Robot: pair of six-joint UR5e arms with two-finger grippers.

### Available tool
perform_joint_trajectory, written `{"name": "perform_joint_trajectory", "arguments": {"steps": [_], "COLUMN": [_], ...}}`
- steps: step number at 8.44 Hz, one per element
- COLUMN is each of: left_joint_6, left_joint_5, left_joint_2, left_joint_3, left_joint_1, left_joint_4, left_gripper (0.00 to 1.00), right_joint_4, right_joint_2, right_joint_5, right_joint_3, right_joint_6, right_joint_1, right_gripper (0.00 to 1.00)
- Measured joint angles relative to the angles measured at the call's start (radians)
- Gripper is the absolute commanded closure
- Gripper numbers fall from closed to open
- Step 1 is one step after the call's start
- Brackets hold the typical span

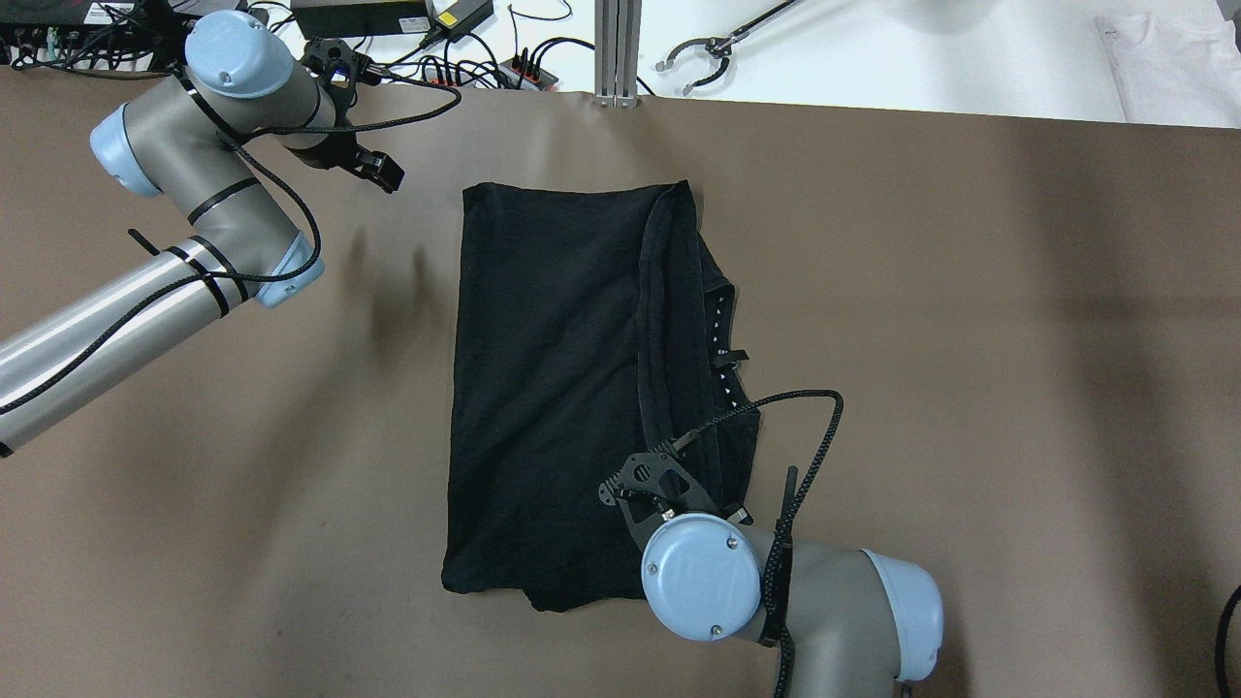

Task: Fold clothes

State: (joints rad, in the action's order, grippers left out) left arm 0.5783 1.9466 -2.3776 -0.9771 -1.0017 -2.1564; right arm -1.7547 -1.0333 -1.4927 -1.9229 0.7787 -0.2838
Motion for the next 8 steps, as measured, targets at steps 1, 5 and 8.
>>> {"name": "perform_joint_trajectory", "arguments": {"steps": [1, 5, 8], "left_joint_6": [0.000, 0.000, 0.000], "left_joint_5": [0.000, 0.000, 0.000], "left_joint_2": [0.001, 0.003, 0.003], "left_joint_3": [0.000, -0.001, 0.000], "left_joint_1": [0.000, 0.001, 0.004], "left_joint_4": [0.000, 0.000, 0.000], "left_gripper": [0.00, 0.00, 0.00], "right_joint_4": [0.001, 0.003, 0.009], "right_joint_2": [-0.049, -0.139, -0.085], "right_joint_5": [0.000, 0.006, 0.002], "right_joint_3": [-0.038, -0.085, -0.085], "right_joint_6": [0.008, 0.244, 0.302], "right_joint_1": [-0.001, 0.040, 0.022], "right_gripper": [1.00, 0.07, 0.07]}}
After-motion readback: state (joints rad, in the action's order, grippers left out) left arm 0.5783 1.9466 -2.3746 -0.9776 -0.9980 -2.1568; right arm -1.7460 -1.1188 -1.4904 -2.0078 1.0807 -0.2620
